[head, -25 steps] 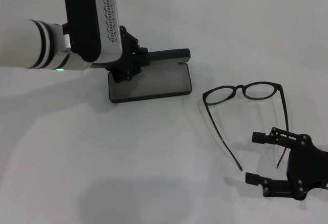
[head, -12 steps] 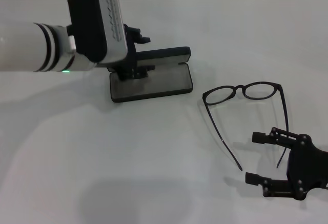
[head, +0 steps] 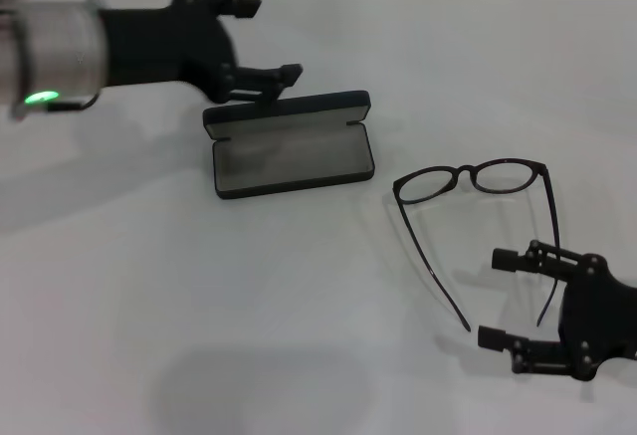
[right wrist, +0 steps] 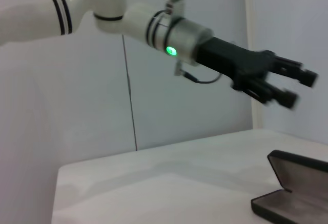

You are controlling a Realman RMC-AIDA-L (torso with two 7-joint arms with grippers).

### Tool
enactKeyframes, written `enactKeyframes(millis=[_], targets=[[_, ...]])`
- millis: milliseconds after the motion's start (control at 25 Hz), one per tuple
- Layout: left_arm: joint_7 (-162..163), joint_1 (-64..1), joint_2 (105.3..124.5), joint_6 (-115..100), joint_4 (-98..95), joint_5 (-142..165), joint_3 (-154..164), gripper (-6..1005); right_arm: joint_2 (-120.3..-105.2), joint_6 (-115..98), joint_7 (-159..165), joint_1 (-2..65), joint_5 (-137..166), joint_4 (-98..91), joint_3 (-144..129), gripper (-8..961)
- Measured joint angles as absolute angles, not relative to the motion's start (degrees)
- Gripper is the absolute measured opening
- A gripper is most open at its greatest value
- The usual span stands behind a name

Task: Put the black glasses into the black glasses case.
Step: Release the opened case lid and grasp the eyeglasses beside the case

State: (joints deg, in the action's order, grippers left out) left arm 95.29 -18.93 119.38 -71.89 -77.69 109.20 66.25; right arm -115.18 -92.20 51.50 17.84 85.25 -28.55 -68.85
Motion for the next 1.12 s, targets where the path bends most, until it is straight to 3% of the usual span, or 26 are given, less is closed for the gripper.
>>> enactKeyframes(millis=[240,440,560,680,920,1120], targets=[[95.18,-18.87,118.39,-92.64,-66.60,100.68,50.29,893,-114.71,-93.09,53.46,18.05,84.45,-28.92,-66.54,828],[89.47,-15.13,117.77,-99.71,-58.18,101.30,46.61,888,-113.59,-93.49,53.57,18.32,84.77,-29.25,-65.57,827],[82.44,-11.37,118.57,-100.27,-55.16,103.71,46.54,885,-112.98,-92.86,53.52,17.87,85.24,-29.51,-65.56,827],[73.46,-8.32,119.42,-99.97,-51.42,105.55,45.87,883,-112.89,-91.29,53.22,17.40,85.89,-29.34,-65.59,827],[65.93,-7.24,119.32,-97.63,-45.92,108.30,45.42,878,-113.60,-87.49,55.94,17.13,88.17,-31.35,-65.50,826],[65.86,-7.41,119.41,-96.95,-45.82,110.92,45.40,873,-113.21,-87.19,71.98,18.93,93.36,-45.17,-65.59,825]])
